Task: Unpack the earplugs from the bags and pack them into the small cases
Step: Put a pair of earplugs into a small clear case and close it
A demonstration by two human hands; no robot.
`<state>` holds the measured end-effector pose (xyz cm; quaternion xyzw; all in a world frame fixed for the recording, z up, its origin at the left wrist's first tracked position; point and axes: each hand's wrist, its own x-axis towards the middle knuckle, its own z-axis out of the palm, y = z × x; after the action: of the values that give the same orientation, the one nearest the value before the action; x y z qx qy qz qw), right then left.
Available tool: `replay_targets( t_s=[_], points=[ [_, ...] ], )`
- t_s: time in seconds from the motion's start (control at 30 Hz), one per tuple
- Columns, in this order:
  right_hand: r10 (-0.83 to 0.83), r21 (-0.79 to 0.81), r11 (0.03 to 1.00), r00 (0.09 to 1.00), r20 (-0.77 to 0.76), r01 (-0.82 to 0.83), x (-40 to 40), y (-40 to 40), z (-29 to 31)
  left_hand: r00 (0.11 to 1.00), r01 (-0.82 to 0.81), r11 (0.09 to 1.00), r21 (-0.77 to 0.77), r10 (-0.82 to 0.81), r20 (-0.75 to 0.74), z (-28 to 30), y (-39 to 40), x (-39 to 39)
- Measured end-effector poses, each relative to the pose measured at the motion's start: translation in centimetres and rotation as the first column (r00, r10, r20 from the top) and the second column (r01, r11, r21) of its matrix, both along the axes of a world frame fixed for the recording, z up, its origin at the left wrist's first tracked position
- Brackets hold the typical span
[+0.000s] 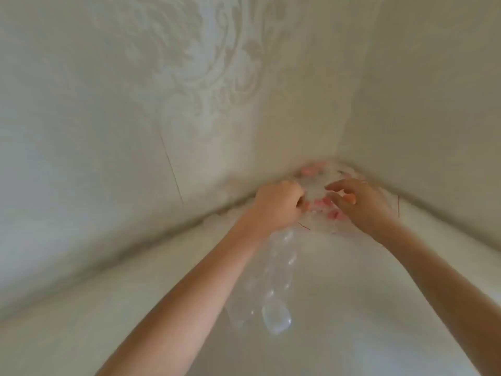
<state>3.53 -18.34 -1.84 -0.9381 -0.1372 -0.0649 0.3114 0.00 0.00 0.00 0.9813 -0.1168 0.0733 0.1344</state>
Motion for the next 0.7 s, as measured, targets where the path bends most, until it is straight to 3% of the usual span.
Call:
replay_targets(
  t_s=[0.13,0.27,0.33,0.5,0.57,0.7],
  points=[
    [-0.067,-0.118,0.990,0.990,0.120,0.081,-2.7,-1.1,-3.7,0.982,0.007,1.000,0.029,-0.012,0.189,-2.7,-0.3,-1.9],
    [-0.095,-0.218,0.968,0.986,0.139,0.124,-6.4,-1.1,-5.5,0.979,-0.017,0.997,0.069,0.002,0.206,-2.9,-0.9,-5.9],
    [-0.095,-0.227,0.966,0.985,0.146,0.127,-8.1,-1.5,-6.0,0.990,0.005,0.995,0.095,-0.018,0.137,-3.1,-1.0,-8.6],
    [-0.185,-0.197,0.957,0.971,0.149,0.213,-11.9,-1.8,-5.8,0.985,0.059,0.984,0.167,-0.030,-0.171,-5.7,-1.8,-15.8],
    [-0.180,-0.166,0.961,0.958,0.225,0.220,-13.3,-1.8,-5.7,0.993,0.048,0.975,0.217,-0.023,-0.116,-7.0,-1.7,-17.0],
    [-0.121,-0.006,0.992,0.956,0.269,0.128,-15.4,-1.5,-5.3,1.000,-0.013,0.984,0.177,0.009,0.024,-7.8,-1.3,-16.0]
  ],
)
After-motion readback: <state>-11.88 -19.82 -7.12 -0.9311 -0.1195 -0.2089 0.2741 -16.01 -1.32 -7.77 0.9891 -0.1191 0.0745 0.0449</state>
